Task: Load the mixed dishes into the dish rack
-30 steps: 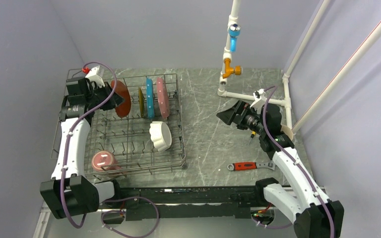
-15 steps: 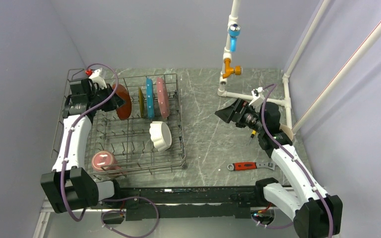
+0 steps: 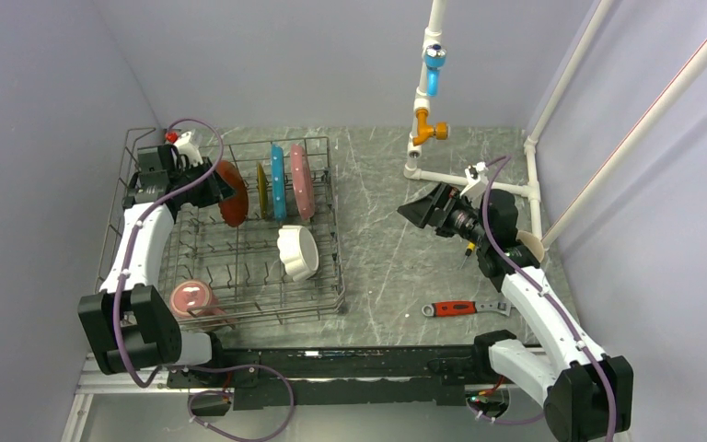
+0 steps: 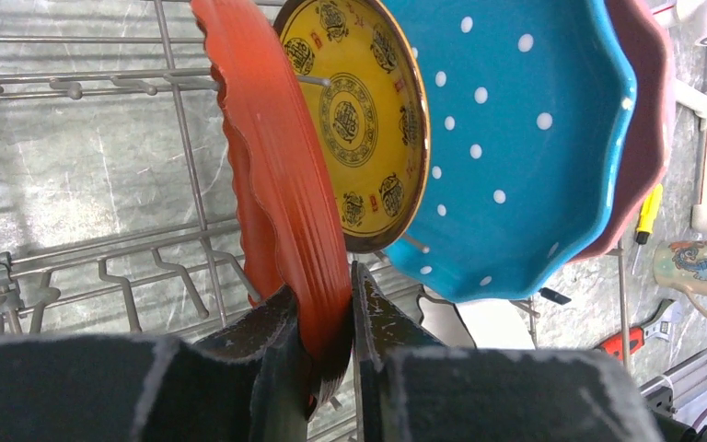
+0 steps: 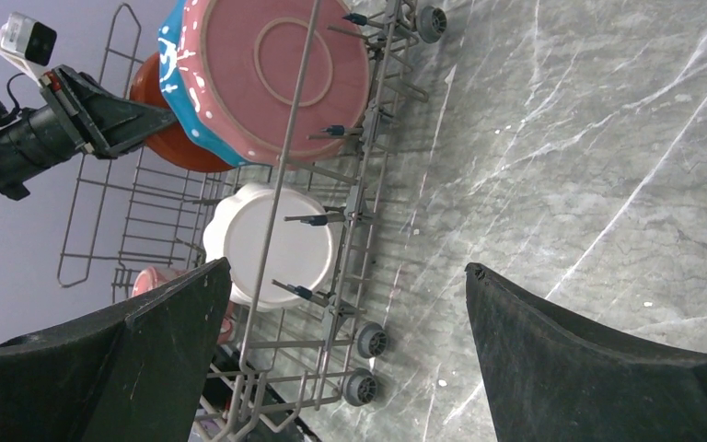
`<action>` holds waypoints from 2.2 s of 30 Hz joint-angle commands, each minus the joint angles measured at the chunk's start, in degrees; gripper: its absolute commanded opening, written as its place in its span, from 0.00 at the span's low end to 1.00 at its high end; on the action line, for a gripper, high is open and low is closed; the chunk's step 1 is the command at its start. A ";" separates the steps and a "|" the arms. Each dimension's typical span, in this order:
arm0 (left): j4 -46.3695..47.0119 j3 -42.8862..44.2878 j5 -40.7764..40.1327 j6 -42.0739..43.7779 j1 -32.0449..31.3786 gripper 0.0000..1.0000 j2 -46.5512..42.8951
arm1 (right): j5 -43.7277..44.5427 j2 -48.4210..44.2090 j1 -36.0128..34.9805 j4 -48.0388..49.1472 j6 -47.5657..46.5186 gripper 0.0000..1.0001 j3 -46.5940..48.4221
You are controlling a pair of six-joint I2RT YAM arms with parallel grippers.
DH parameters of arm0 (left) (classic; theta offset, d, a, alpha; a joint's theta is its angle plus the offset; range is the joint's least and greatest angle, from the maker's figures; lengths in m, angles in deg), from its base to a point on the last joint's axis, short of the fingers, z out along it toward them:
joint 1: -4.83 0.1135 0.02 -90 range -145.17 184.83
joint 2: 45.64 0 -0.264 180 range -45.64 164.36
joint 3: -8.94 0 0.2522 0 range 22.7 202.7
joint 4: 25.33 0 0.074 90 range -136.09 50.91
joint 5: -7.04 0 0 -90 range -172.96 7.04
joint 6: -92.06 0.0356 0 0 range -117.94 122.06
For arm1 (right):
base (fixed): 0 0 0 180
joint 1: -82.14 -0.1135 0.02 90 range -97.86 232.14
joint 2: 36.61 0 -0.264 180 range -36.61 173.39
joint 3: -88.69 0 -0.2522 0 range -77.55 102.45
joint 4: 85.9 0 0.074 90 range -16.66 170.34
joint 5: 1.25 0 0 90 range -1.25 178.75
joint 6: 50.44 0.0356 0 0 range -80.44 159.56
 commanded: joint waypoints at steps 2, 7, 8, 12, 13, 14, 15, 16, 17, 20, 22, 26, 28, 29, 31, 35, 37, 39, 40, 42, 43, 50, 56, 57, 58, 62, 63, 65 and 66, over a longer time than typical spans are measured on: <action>2.09 0.69 1.93 -0.30 -0.06 0.24 1.07 | -1.62 -0.21 -0.03 3.77 0.49 1.00 -0.42; 2.05 0.51 1.65 -0.26 -0.02 0.37 1.07 | -1.73 -0.26 -0.08 3.49 0.20 1.00 -0.44; 2.03 0.38 1.55 -0.11 -0.08 0.40 0.90 | -1.75 -0.33 -0.06 3.42 0.22 1.00 -0.47; 2.23 0.02 1.36 0.33 -0.45 0.47 -0.21 | -1.21 -0.91 -0.09 2.44 -0.43 1.00 -0.45; 2.25 -0.20 1.42 0.48 -0.60 0.48 -0.48 | -0.99 -1.19 -0.03 2.01 -0.58 1.00 -0.47; 2.24 -0.32 1.26 0.66 -0.82 0.49 -0.88 | -0.73 -1.43 -0.06 1.56 -0.87 1.00 -0.35; 2.11 -0.42 1.11 0.88 -1.02 0.49 -1.29 | -0.49 -1.66 -0.02 1.09 -1.19 1.00 -0.24; 2.01 -0.47 0.76 1.15 -1.22 0.50 -1.87 | -0.26 -1.95 -0.06 0.57 -1.56 1.00 -0.09; 1.99 -0.63 -0.04 1.45 -1.53 0.51 -2.62 | 0.19 -2.08 -0.02 0.00 -1.92 1.00 0.07; 2.28 -1.64 -2.30 2.35 -2.51 0.56 -5.51 | 1.85 -1.97 -0.08 -4.01 -3.31 1.00 1.08; 2.98 -2.51 -3.67 2.74 -3.14 0.58 -7.84 | 3.02 -1.78 -0.06 -6.25 -4.19 0.99 1.79; 4.41 -4.02 -5.69 3.51 -4.37 0.60 -12.65 | 4.35 -0.74 -0.11 -10.95 -7.10 0.99 3.97; 5.23 -4.80 -6.12 3.84 -5.13 0.60 -15.01 | 7.33 0.37 -0.05 -15.08 -9.42 0.99 6.39; 5.72 -5.17 -6.38 4.07 -5.52 0.61 -16.13 | 8.77 0.99 0.00 -17.22 -10.51 1.00 7.84; 6.63 -5.81 -6.66 4.48 -6.28 0.62 -18.53 | 12.30 2.67 -0.03 -21.80 -12.71 1.00 11.09; 8.23 -6.94 -6.61 5.09 -7.93 0.67 -22.44 | 35.33 5.40 -0.04 -33.19 -9.83 1.00 17.50; 8.42 -6.97 -6.42 5.34 -8.52 0.69 -23.36 | 51.45 5.93 -0.11 -38.74 -4.02 1.00 18.09; 8.41 -7.12 -6.62 5.62 -9.10 0.71 -24.03 | 63.88 7.27 -0.07 -43.58 1.53 1.00 18.77; 8.37 -7.14 -6.90 5.77 -9.48 0.72 -24.30 | 68.87 8.11 -0.06 -45.69 4.35 1.00 19.04; 8.23 -7.08 -7.29 6.03 -10.17 0.72 -24.53 | 76.03 10.69 0.05 -50.08 8.14 1.00 20.16; 8.11 -7.11 -7.41 6.15 -10.31 0.73 -24.62 | 78.19 12.31 0.01 -52.50 10.48 1.00 20.85; 7.91 -7.07 -8.10 6.40 -12.37 0.73 -24.88 | 79.88 21.73 1.44 -56.19 13.45 0.99 22.33; 7.71 -7.01 -7.98 6.50 -12.81 0.73 -24.59 | 74.47 22.20 4.07 -48.18 6.93 0.89 18.79; 7.66 -6.92 -7.87 6.51 -12.83 0.73 -24.48 | 72.71 21.97 4.79 -46.40 5.65 0.86 17.82; 7.63 -6.88 -7.81 6.56 -12.89 0.73 -24.50 | 70.99 21.88 5.37 -44.76 4.51 0.84 17.05; 7.71 -6.95 -7.49 6.38 -13.03 0.72 -24.32 | 68.93 22.45 6.19 -40.90 2.07 0.82 15.27; 7.71 -6.89 -7.50 6.33 -13.16 0.72 -24.31 | 69.08 22.87 6.27 -40.62 1.92 0.82 15.12; 7.73 -6.97 -7.51 6.33 -13.37 0.72 -24.09 | 69.45 23.83 6.45 -40.68 2.01 0.82 15.09; 7.71 -6.99 -7.45 6.31 -13.46 0.72 -23.94 | 69.51 24.42 6.48 -40.92 2.25 0.79 15.21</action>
